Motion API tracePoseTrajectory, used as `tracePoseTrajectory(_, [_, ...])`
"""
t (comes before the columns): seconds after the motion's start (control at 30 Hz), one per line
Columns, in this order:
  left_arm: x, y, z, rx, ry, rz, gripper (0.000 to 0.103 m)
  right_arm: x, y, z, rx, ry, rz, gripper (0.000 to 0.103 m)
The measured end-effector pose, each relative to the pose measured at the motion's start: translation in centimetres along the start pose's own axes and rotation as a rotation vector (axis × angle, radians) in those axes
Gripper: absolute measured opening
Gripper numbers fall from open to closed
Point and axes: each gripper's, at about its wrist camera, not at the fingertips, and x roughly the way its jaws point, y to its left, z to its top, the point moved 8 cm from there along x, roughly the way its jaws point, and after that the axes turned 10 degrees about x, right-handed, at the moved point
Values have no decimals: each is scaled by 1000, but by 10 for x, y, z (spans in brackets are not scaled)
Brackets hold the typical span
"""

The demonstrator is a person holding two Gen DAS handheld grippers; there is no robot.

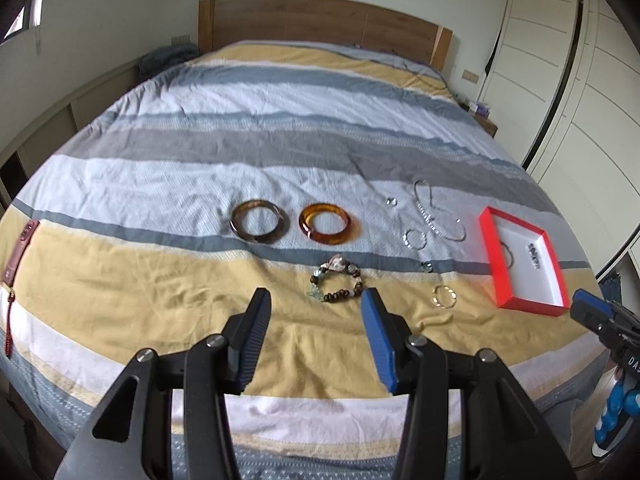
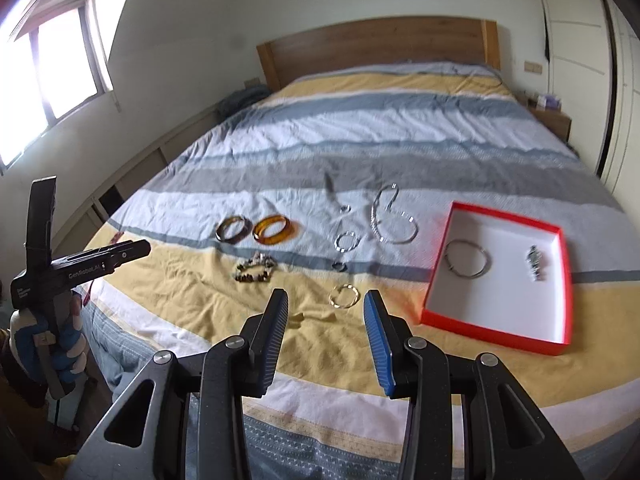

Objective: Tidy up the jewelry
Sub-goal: 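Withdraw both tools from the box toward the remaining jewelry, then grasp the beaded bracelet with the left tool while the right tool grasps the twisted silver hoop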

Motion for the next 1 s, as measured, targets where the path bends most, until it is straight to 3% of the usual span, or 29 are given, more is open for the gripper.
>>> tracePoseTrajectory(0.27, [82,5,-3,-24,98,-12,45,97,-12,-16,11,159,0,41])
tracePoseTrajectory(0.5, [134,5,-4,-37,158,-26,45,160,-23,-22,19,233,-22,48])
tracePoseTrajectory(0.67, [161,5,-14,-44,205,-40,45,186,-25,-24,6,256,-28,55])
tracePoseTrajectory(1.0, [189,-1,-24,-26,242,-34,45,217,-29,-36,-4,287,-48,53])
